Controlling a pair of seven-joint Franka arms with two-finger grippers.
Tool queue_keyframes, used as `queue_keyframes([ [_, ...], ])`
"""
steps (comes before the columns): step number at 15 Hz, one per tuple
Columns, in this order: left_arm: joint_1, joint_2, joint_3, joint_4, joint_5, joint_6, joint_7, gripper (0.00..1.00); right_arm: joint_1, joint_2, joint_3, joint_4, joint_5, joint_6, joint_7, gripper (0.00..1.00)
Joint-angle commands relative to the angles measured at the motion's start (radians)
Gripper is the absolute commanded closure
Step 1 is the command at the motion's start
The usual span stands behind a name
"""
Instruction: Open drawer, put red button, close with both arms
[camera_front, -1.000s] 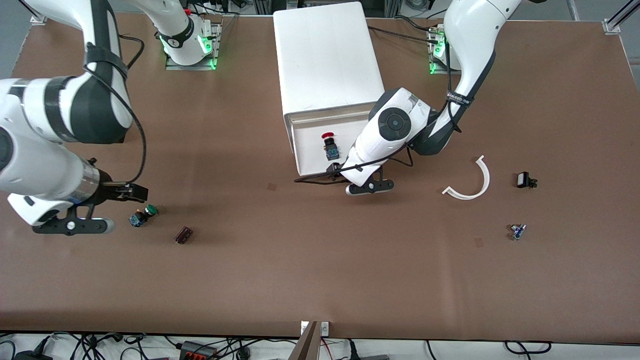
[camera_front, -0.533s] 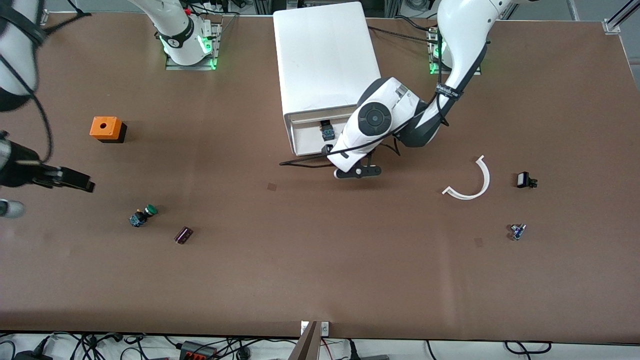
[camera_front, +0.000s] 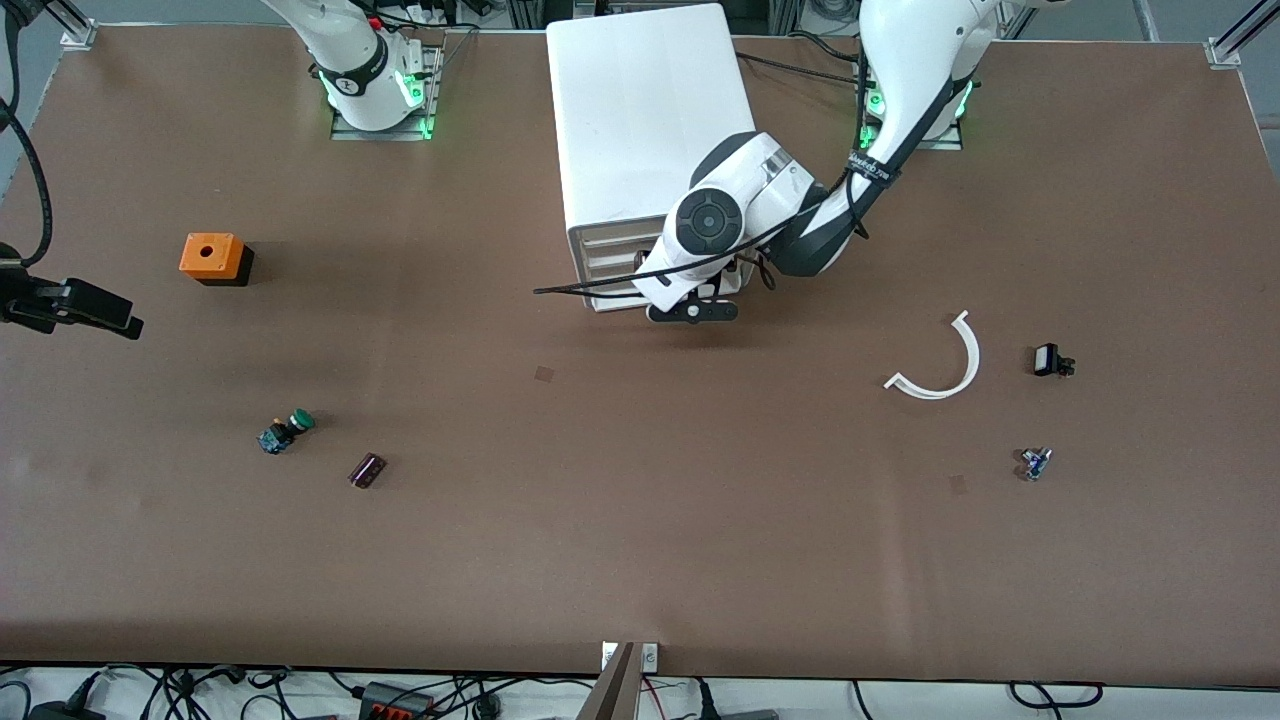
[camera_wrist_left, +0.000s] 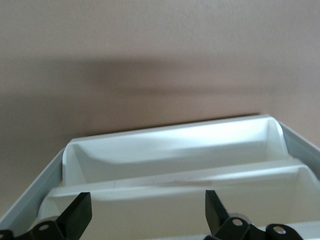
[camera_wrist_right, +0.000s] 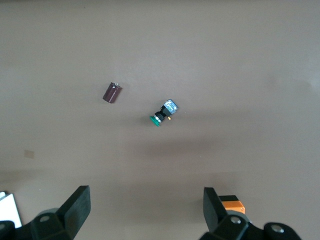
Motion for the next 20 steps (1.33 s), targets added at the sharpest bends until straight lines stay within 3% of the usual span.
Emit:
queue_keyframes([
  [1, -0.001, -0.026, -0.012, -0.011, -0.008, -0.031, -0.01, 0.0, 0.013, -0.048, 0.022, -0.061, -0.074, 0.006, -0.007, 0.0],
  [6, 0.01, -0.026, -0.011, -0.003, -0.006, -0.03, 0.004, 0.0, 0.011, -0.14, 0.025, -0.199, -0.067, 0.038, -0.007, 0.0],
  [9, 0.039, -0.026, 0.008, 0.092, 0.006, -0.057, 0.002, 0.0, 0.011, -0.206, 0.027, -0.305, -0.058, 0.087, -0.003, 0.0],
  [12, 0.107, -0.026, 0.009, 0.193, 0.023, -0.177, 0.011, 0.0, 0.011, -0.268, 0.027, -0.408, -0.056, 0.147, -0.001, 0.0],
  [16, 0.208, -0.029, 0.008, 0.316, 0.133, -0.367, 0.161, 0.0, 0.011, -0.26, 0.028, -0.403, -0.067, 0.158, -0.012, 0.0],
  [20, 0.315, -0.129, -0.001, 0.342, 0.202, -0.479, 0.344, 0.0, 0.007, -0.249, 0.027, -0.368, -0.061, 0.147, -0.012, 0.0],
])
